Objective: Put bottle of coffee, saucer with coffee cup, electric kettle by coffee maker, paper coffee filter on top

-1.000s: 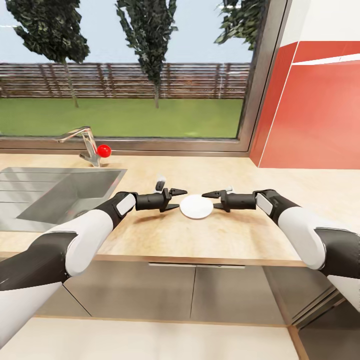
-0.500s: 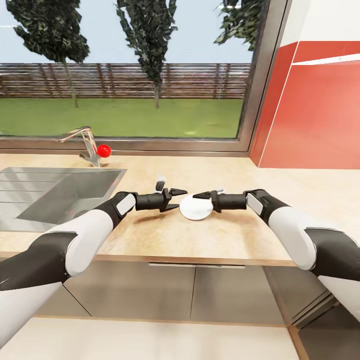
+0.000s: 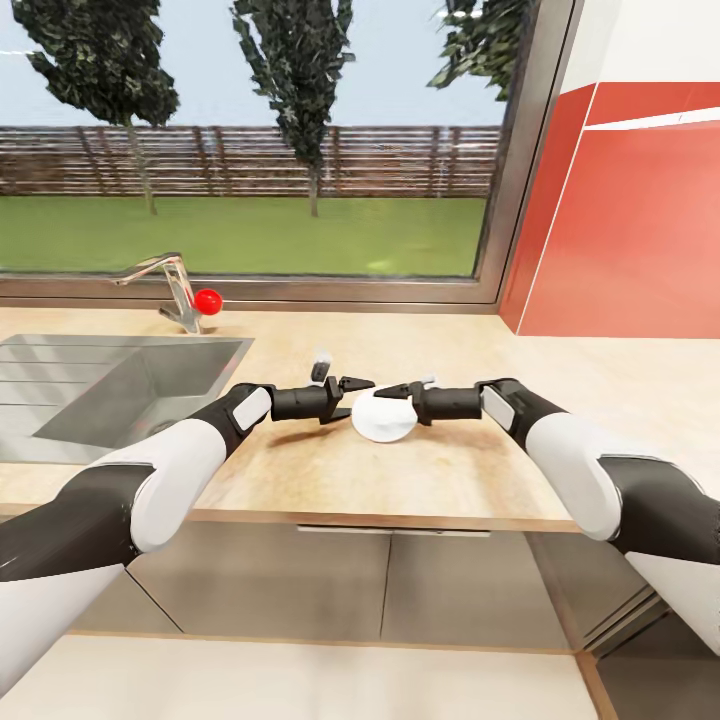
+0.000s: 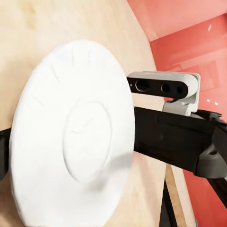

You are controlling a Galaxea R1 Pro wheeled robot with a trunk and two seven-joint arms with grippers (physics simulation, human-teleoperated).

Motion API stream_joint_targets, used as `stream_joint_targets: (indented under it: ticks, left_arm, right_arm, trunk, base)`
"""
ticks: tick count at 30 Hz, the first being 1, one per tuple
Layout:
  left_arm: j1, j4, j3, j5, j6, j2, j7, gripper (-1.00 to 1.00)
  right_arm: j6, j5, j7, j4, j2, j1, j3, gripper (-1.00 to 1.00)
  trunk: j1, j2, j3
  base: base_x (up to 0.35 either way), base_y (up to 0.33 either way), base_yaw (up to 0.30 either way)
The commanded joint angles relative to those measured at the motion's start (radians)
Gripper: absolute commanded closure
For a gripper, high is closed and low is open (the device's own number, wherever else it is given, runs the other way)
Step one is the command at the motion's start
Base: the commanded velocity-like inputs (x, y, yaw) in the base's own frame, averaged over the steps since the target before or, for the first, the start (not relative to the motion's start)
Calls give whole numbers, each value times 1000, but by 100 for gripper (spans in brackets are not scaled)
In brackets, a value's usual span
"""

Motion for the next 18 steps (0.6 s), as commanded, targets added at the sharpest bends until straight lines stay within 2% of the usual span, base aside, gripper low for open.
stream_joint_targets:
  ticks: [1,18]
  left_arm:
    - [-1,0,3,0,6,0,-1,-100]
    - [-1,-2,3,0,6,0,-2,-100]
  right_arm:
    - [7,7,-2,1,2,0,17,-100]
    - [7,5,-42,1,5,0,16,-100]
  trunk:
    - [0,0,-1]
    - [0,0,-1]
  base:
    - [0,0,0]
    - [0,0,0]
